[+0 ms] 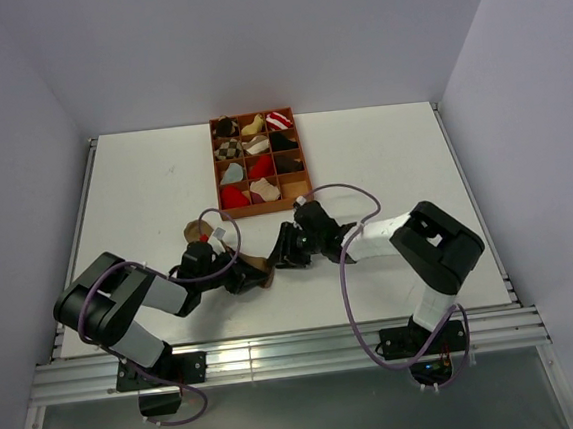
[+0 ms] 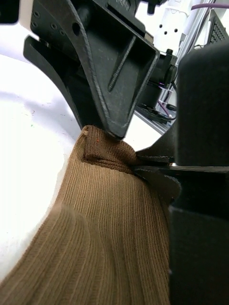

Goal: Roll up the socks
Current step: Roll the sock at the center of the board.

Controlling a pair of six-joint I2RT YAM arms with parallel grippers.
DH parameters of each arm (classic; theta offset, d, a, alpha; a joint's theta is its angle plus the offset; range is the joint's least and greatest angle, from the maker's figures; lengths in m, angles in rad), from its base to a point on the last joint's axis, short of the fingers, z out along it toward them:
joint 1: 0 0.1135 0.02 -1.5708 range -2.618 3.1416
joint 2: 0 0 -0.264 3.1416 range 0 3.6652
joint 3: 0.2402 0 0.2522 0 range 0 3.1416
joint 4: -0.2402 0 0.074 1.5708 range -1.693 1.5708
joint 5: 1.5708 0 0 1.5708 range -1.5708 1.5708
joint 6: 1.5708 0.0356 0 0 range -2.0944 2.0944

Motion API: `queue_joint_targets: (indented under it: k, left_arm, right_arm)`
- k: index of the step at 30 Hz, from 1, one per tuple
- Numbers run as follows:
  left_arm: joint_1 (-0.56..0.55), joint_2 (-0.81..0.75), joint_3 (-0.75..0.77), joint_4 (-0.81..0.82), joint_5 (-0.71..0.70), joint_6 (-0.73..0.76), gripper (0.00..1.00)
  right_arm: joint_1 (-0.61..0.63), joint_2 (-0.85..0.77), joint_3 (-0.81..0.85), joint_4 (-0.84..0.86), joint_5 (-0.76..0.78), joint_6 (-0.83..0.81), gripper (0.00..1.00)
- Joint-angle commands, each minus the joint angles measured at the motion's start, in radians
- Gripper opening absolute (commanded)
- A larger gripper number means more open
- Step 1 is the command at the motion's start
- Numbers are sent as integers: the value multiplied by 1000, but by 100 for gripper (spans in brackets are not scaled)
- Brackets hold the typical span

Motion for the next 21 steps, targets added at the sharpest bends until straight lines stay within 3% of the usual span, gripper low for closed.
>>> queue_joint_targets:
  k: [1,13,15,19,21]
  left_arm:
    - [6,-16,15,-72,-40,47,0]
    - [6,-19,15,-65,-41,47,0]
    - [6,-21,14,-65,-41,44,0]
    - [6,-27,9,-60,-44,35,0]
    - [6,-25,9,-59,-41,28,0]
  right_arm:
    - [17,4,82,-153,100,-31,44]
    - [67,133,340,-512,216,-77,32]
    - [70,144,376,-587,239,-88,26]
    - [86,179,499,-767,342,-117,3]
    - [93,210,550,-878,414,-131,0]
